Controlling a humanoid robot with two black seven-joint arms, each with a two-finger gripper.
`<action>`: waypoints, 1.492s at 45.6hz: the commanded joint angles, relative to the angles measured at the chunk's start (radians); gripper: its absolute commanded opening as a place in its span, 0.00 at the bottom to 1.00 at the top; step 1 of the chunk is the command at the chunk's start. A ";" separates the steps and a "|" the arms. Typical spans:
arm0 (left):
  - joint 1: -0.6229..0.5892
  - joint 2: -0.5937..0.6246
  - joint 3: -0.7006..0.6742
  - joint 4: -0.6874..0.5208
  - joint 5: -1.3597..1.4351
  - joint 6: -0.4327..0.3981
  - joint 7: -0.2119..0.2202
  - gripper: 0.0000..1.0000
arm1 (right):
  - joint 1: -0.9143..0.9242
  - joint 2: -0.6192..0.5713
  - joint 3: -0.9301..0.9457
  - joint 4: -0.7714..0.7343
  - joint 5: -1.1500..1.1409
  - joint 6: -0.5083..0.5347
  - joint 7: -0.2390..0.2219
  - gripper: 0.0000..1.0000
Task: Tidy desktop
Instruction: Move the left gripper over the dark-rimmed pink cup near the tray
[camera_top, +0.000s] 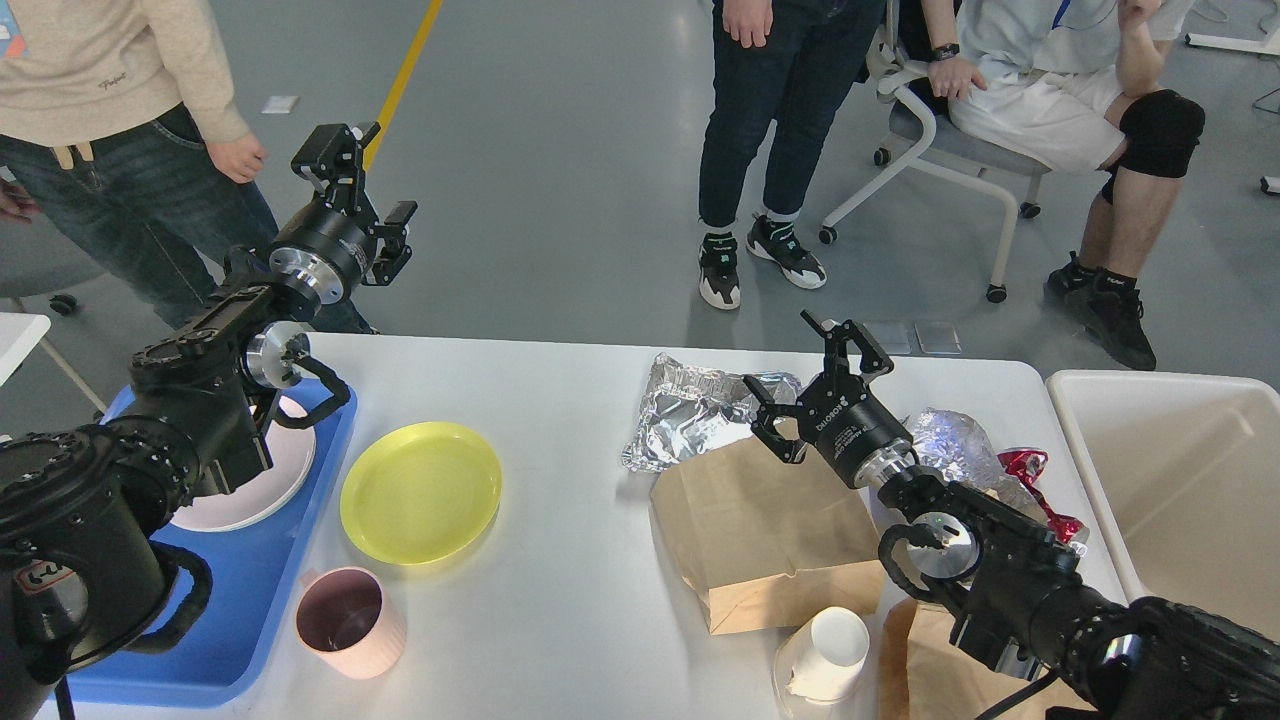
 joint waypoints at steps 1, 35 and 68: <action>-0.019 0.003 0.093 0.005 0.000 -0.002 0.000 0.96 | 0.000 0.000 0.000 0.000 0.000 0.001 0.000 1.00; -0.129 -0.003 1.014 -0.011 -0.003 -0.208 -0.001 0.96 | 0.000 0.000 0.000 0.000 0.000 0.000 0.000 1.00; -0.398 -0.032 1.580 -0.286 0.002 -0.586 0.005 0.96 | 0.000 0.000 0.000 0.000 0.000 0.000 0.000 1.00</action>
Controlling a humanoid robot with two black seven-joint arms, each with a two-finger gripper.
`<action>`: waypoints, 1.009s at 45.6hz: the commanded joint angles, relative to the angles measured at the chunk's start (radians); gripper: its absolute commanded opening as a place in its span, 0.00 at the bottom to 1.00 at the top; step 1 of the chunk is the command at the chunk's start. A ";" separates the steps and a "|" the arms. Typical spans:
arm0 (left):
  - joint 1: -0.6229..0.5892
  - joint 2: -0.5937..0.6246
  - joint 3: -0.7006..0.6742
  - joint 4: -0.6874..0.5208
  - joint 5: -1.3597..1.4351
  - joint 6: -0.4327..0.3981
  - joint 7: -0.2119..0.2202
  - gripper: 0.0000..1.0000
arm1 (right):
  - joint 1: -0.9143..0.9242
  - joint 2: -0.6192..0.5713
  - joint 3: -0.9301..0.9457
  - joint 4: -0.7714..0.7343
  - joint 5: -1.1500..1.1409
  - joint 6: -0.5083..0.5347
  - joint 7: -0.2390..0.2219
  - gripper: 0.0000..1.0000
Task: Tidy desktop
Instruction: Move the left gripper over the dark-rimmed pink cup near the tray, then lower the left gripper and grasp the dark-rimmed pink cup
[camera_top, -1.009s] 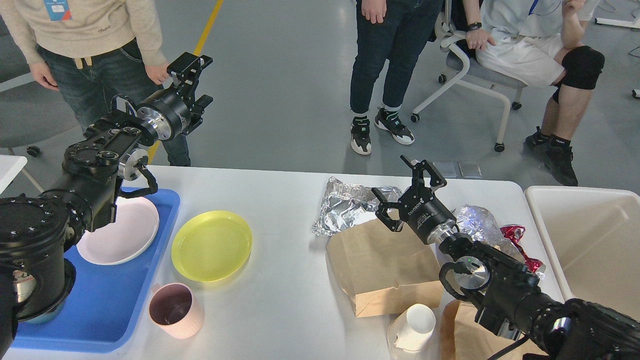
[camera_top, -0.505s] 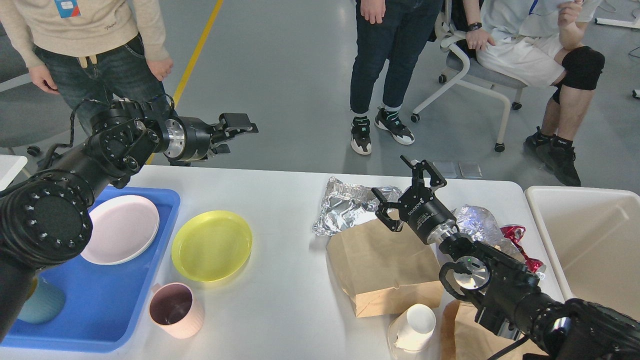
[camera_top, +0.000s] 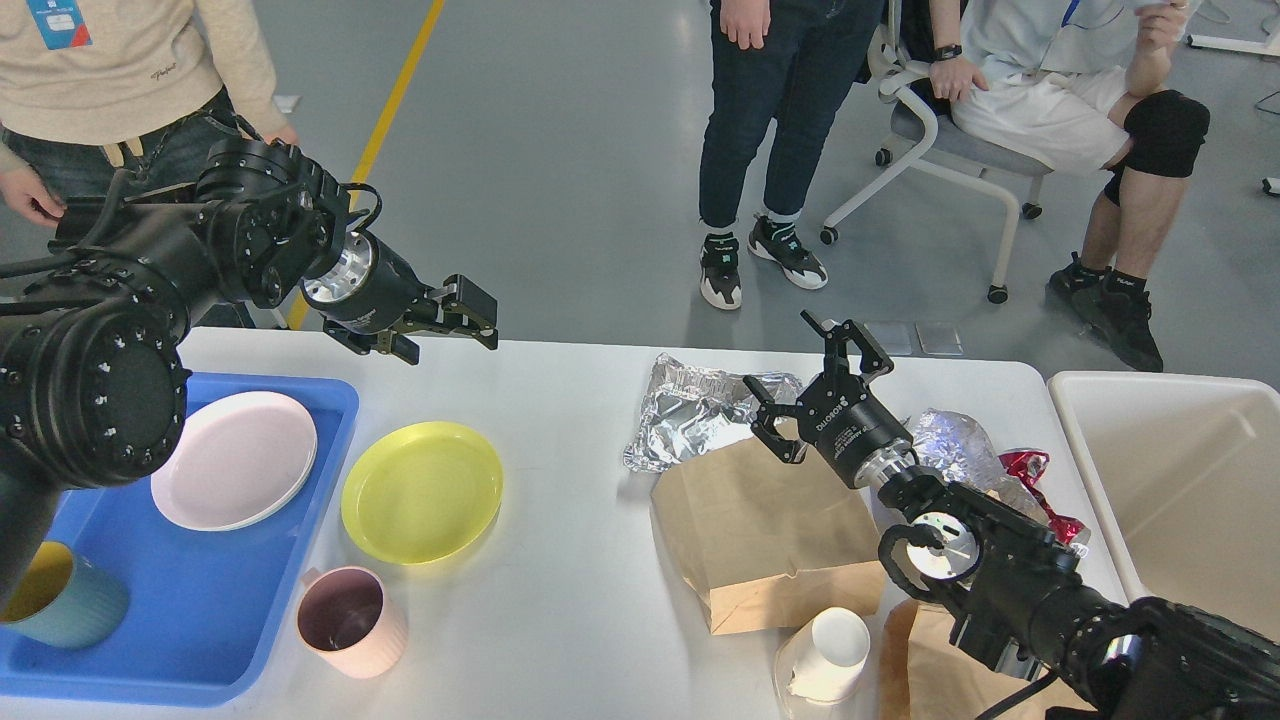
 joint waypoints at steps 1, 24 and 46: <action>-0.040 0.000 0.016 -0.109 0.002 0.000 0.001 0.96 | 0.000 0.000 0.000 0.000 0.000 0.000 0.000 1.00; -0.294 -0.058 0.157 -0.561 0.030 0.000 0.003 0.96 | 0.000 0.000 0.000 0.000 0.000 0.001 0.000 1.00; -0.392 -0.075 0.285 -0.736 0.100 0.000 0.016 0.96 | 0.000 0.000 0.000 0.000 0.000 0.000 0.000 1.00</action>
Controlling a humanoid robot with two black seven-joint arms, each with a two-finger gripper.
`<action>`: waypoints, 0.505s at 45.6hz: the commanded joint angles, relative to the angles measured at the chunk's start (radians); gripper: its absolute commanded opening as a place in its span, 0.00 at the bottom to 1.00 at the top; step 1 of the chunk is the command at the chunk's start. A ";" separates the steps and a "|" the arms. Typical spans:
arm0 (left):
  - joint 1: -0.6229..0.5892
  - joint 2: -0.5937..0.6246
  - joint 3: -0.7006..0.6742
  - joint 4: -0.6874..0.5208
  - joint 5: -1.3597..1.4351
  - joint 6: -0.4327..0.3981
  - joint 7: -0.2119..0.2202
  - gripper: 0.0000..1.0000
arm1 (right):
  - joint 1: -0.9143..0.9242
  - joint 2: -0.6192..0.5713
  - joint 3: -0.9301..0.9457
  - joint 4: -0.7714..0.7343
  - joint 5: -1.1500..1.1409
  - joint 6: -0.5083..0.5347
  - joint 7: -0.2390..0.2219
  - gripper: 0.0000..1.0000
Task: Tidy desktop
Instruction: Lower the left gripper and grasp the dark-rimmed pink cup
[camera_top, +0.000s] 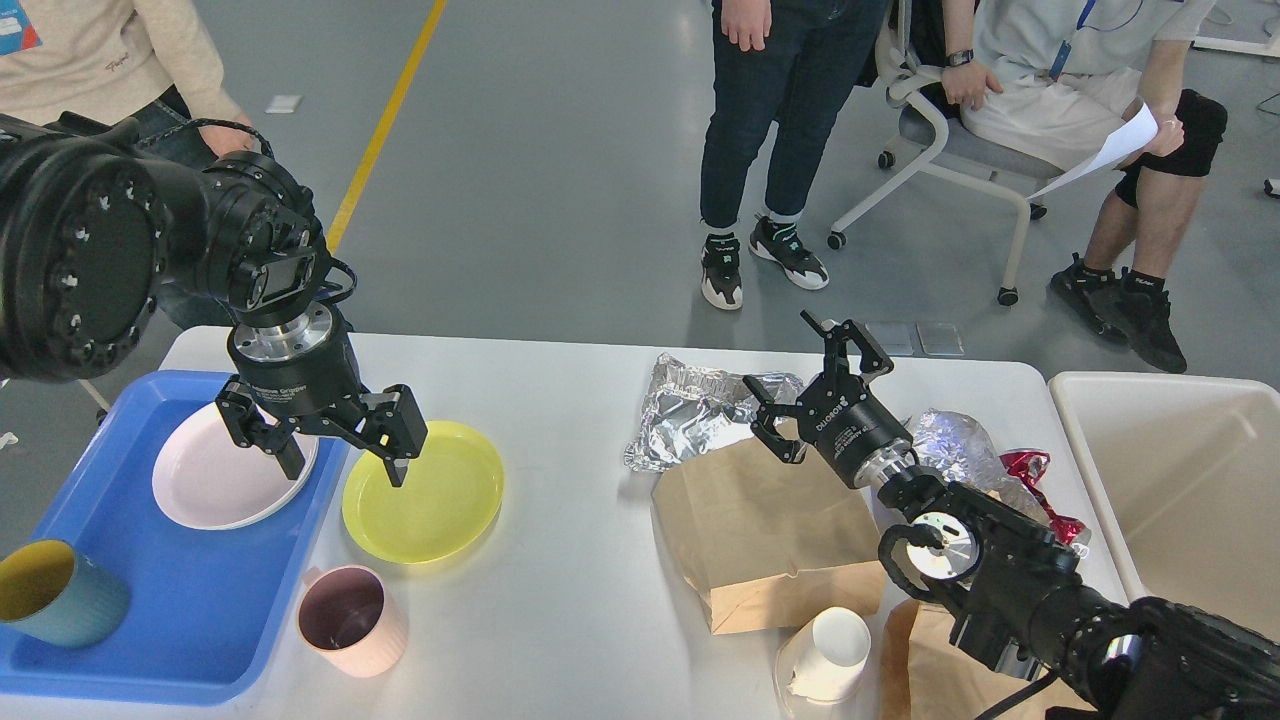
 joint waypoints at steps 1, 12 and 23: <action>0.008 0.001 -0.001 -0.003 0.010 0.000 0.007 0.96 | 0.000 0.000 0.000 0.000 0.000 -0.001 0.000 1.00; 0.096 0.028 -0.005 -0.002 0.012 0.000 0.030 0.95 | 0.000 -0.002 0.000 0.000 0.000 -0.001 0.000 1.00; 0.212 0.055 -0.010 0.035 0.009 0.000 0.177 0.95 | 0.000 0.000 0.000 0.000 0.000 -0.001 0.000 1.00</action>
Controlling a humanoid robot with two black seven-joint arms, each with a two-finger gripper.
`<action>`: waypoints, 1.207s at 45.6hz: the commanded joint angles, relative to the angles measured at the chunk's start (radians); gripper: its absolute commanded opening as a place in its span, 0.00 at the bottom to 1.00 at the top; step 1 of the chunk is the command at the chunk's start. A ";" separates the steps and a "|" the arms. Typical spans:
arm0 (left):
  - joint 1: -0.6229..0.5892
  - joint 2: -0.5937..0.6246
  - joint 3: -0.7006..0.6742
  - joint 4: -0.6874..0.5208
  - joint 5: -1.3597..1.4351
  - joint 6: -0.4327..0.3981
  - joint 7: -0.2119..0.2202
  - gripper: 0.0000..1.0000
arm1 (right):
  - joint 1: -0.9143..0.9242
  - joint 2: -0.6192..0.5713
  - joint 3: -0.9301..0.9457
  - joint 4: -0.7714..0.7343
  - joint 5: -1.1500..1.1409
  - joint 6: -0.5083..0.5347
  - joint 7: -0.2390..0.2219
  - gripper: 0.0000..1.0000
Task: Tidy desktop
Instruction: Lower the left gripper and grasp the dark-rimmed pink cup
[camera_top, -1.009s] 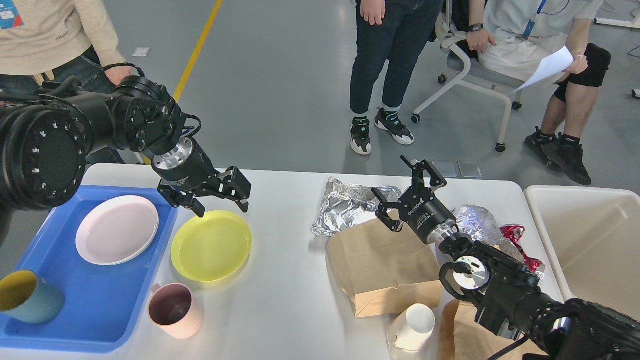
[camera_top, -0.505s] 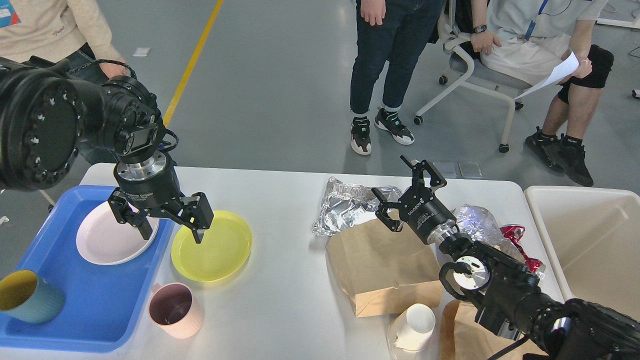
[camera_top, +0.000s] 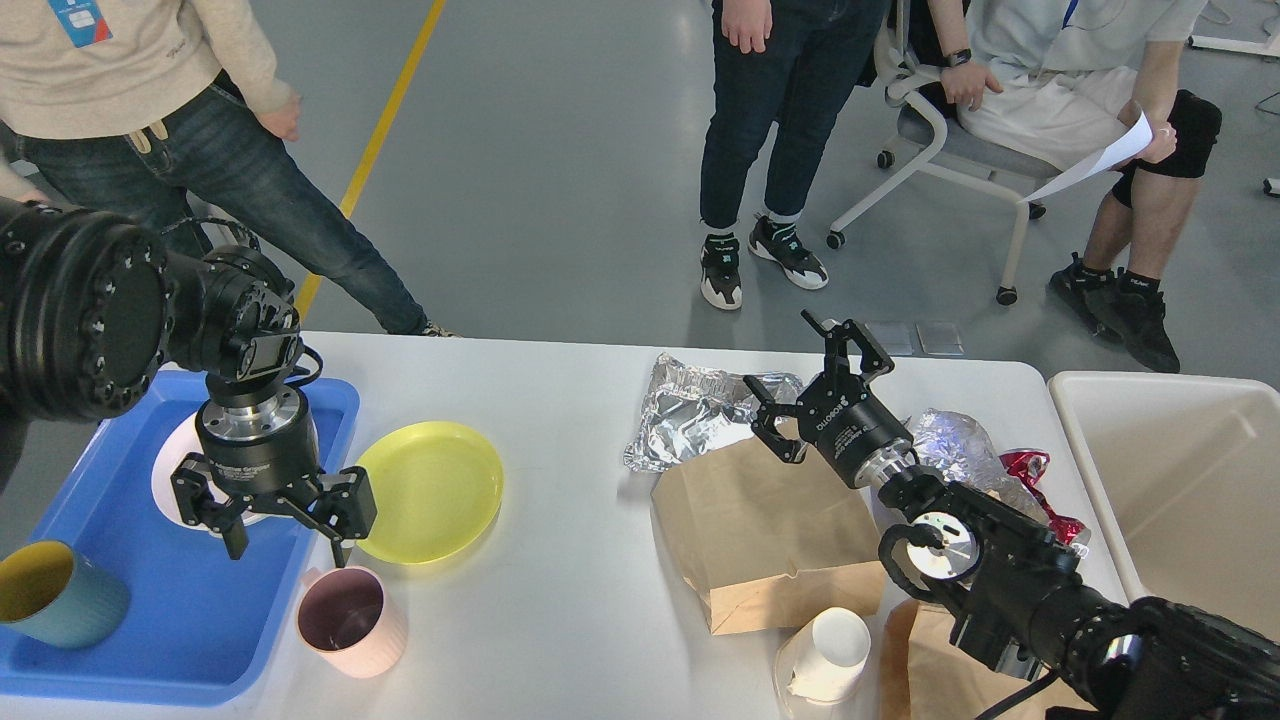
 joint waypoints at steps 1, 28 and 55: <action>0.060 0.020 -0.001 0.039 -0.003 0.000 0.069 0.95 | 0.000 0.001 0.000 0.000 0.000 -0.001 0.000 1.00; 0.226 0.028 -0.070 0.201 -0.004 0.000 0.083 0.95 | 0.000 0.001 0.000 0.000 0.000 0.001 0.000 1.00; 0.325 0.014 -0.121 0.271 -0.010 0.000 0.084 0.70 | 0.000 0.001 0.000 0.000 0.000 -0.001 0.000 1.00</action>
